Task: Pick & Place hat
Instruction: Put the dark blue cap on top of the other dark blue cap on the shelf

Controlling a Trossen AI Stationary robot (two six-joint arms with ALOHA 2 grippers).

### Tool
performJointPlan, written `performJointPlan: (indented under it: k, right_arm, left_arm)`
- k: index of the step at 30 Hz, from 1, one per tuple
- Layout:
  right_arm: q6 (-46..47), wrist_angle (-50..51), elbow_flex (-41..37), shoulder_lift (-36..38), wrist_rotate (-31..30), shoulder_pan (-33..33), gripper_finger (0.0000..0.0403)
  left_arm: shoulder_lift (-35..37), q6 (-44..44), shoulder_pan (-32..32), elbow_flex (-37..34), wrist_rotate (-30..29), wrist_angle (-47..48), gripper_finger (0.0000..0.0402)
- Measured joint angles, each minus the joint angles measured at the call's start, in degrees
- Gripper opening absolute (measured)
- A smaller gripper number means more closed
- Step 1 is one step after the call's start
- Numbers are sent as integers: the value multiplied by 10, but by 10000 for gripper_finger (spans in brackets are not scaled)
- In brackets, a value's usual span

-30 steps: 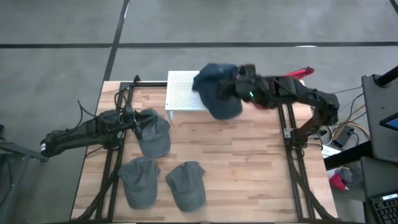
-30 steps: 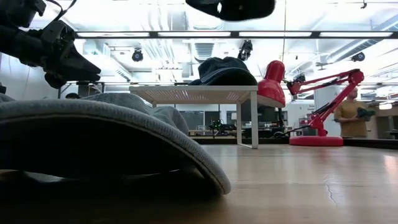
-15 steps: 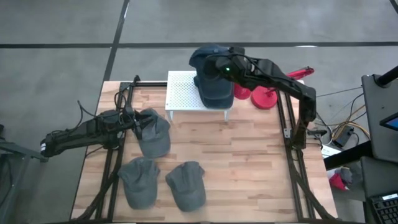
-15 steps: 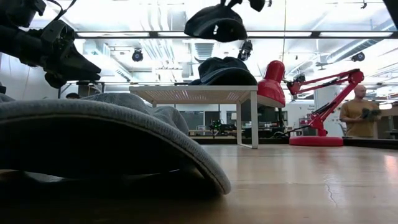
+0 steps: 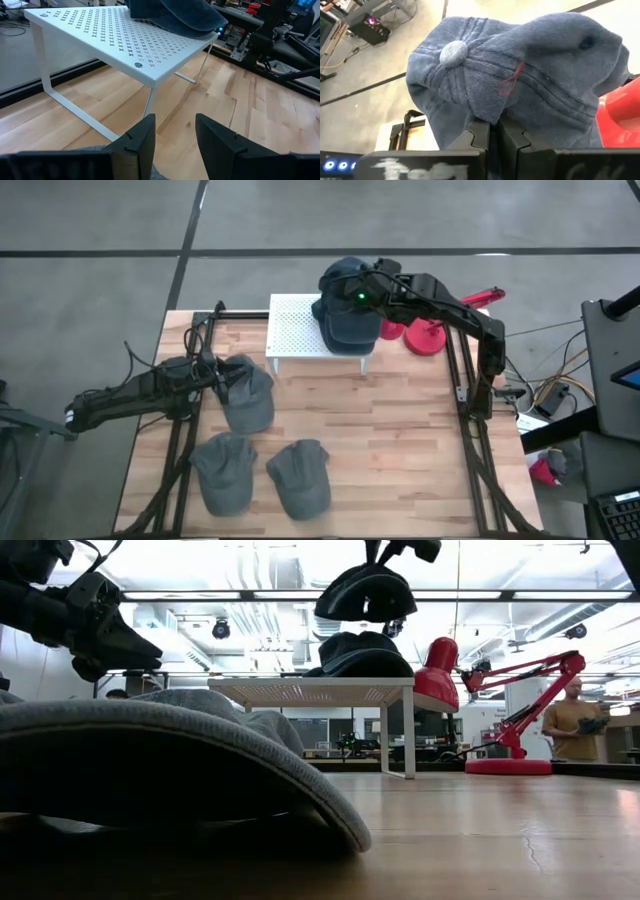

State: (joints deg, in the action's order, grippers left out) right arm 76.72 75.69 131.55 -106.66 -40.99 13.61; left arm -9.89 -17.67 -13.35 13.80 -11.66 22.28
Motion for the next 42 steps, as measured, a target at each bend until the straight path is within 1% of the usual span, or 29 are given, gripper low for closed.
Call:
performJointPlan:
  k: [14,19,28,33,38,42]
  right_arm:
    - [16,-19,-44,-1,-7,10,13]
    - [14,-38,-66,-1,5,13,13]
    - [8,-60,-89,-1,7,15,13]
    - [-9,-65,-101,-1,7,15,13]
    - [-53,-104,-104,-1,7,15,13]
    - [-68,-115,-104,-1,7,17,13]
  left_arm:
    - [0,0,0,0,0,0,142]
    - [0,0,0,0,0,-2,142]
    - [0,-3,0,0,0,-8,142]
    - [0,-3,0,0,0,-8,142]
    - [0,-3,0,0,0,-8,142]
    - [0,-3,0,0,0,-8,142]
